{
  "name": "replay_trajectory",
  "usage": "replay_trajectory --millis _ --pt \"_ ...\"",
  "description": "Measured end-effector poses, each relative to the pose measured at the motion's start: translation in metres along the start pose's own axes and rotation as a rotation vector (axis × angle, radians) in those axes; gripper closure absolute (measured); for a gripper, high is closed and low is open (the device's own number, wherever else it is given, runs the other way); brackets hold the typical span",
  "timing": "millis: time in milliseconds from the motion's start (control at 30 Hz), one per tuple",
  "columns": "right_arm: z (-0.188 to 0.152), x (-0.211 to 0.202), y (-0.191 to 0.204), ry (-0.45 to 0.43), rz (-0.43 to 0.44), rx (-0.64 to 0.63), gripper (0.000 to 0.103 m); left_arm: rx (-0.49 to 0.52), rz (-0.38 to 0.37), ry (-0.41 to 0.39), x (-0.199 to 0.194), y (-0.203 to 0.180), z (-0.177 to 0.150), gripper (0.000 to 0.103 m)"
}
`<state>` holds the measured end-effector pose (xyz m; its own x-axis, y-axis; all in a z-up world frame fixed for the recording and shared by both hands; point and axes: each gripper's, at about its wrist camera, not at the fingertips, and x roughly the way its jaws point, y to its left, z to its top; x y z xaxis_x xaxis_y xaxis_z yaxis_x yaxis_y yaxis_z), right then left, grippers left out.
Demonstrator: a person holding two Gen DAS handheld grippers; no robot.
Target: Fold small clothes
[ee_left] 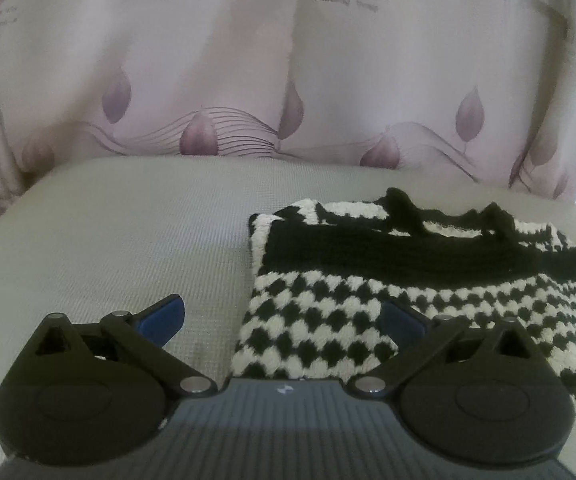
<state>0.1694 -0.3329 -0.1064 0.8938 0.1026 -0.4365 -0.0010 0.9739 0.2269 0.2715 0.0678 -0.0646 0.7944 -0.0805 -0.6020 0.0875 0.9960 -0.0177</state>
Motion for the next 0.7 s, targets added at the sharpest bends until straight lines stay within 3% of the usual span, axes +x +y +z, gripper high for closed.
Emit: replay_trajectory --millis 133,700 --pt "-0.001 0.003 0.005 0.015 -0.004 -0.027 0.018 0.037 0.015 0.009 0.008 -0.008 0.004 0.0" --pt "-0.001 0.004 0.007 0.02 -0.009 -0.04 0.013 0.106 0.001 0.054 0.034 -0.013 0.015 0.0"
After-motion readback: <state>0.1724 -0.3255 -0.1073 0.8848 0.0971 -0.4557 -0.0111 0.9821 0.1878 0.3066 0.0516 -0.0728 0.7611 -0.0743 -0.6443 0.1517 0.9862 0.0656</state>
